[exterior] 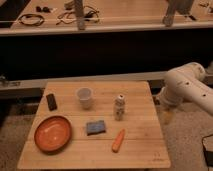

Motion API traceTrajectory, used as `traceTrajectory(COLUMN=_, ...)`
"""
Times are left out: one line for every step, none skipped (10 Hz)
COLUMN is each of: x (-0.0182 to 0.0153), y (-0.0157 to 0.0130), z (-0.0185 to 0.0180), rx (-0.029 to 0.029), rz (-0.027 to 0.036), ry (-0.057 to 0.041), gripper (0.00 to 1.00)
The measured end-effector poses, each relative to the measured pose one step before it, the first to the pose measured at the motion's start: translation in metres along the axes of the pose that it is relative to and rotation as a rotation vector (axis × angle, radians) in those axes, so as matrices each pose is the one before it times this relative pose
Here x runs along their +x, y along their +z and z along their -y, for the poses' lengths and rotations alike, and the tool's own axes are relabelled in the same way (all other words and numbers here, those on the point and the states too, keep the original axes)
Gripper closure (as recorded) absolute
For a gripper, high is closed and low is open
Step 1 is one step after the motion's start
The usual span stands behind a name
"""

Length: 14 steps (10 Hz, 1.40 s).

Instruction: Knock the bottle over

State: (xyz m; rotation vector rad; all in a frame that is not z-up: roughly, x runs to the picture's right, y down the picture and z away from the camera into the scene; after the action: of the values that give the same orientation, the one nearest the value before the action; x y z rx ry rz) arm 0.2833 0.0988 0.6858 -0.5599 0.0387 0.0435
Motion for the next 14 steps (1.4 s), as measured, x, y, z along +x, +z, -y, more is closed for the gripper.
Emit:
traceTrajectory(x=0.00035, y=-0.00003, z=-0.00013, rx=0.00004, rz=-0.00023, ry=0.00062, gripper=0.20)
traceTrajectory(x=-0.00021, y=-0.00002, z=0.00010, rx=0.00007, rz=0.00006, ry=-0.00042, gripper=0.21)
traceTrajectory(x=-0.00961, y=0.00067, z=0.00220, rx=0.00454, rz=-0.01297, ry=-0.01720, gripper=0.28)
traceTrajectory(x=-0.01609, y=0.00061, z=0.00284, rx=0.00147, rz=-0.00420, ry=-0.01728, gripper=0.28)
traceTrajectory(x=-0.01163, y=-0.00012, z=0.00195, rx=0.00219, rz=-0.00427, ry=-0.01062, gripper=0.28)
traceTrajectory(x=-0.00234, y=0.00024, z=0.00053, rx=0.00103, rz=-0.00366, ry=-0.00413, gripper=0.28)
traceTrajectory(x=-0.00065, y=0.00034, z=0.00167, rx=0.00428, rz=-0.00431, ry=-0.00585, gripper=0.28)
traceTrajectory(x=0.00027, y=0.00197, z=0.00294, rx=0.00422, rz=-0.00305, ry=-0.00973, gripper=0.28)
traceTrajectory(x=-0.00289, y=0.00088, z=0.00288, rx=0.00557, rz=-0.00591, ry=-0.01223, gripper=0.28)
traceTrajectory(x=-0.01154, y=0.00090, z=0.00237, rx=0.00022, rz=0.00370, ry=-0.01248, gripper=0.28)
traceTrajectory(x=-0.00925, y=0.00034, z=0.00345, rx=0.00524, rz=-0.00468, ry=-0.01441, gripper=0.28)
traceTrajectory(x=-0.00113, y=0.00030, z=0.00179, rx=0.00321, rz=-0.00444, ry=-0.00629, gripper=0.28)
traceTrajectory(x=-0.00026, y=0.00098, z=0.00207, rx=0.00326, rz=-0.00461, ry=-0.00498, gripper=0.28)
traceTrajectory(x=-0.00120, y=0.00020, z=0.00161, rx=0.00203, rz=-0.00104, ry=-0.00598, gripper=0.28)
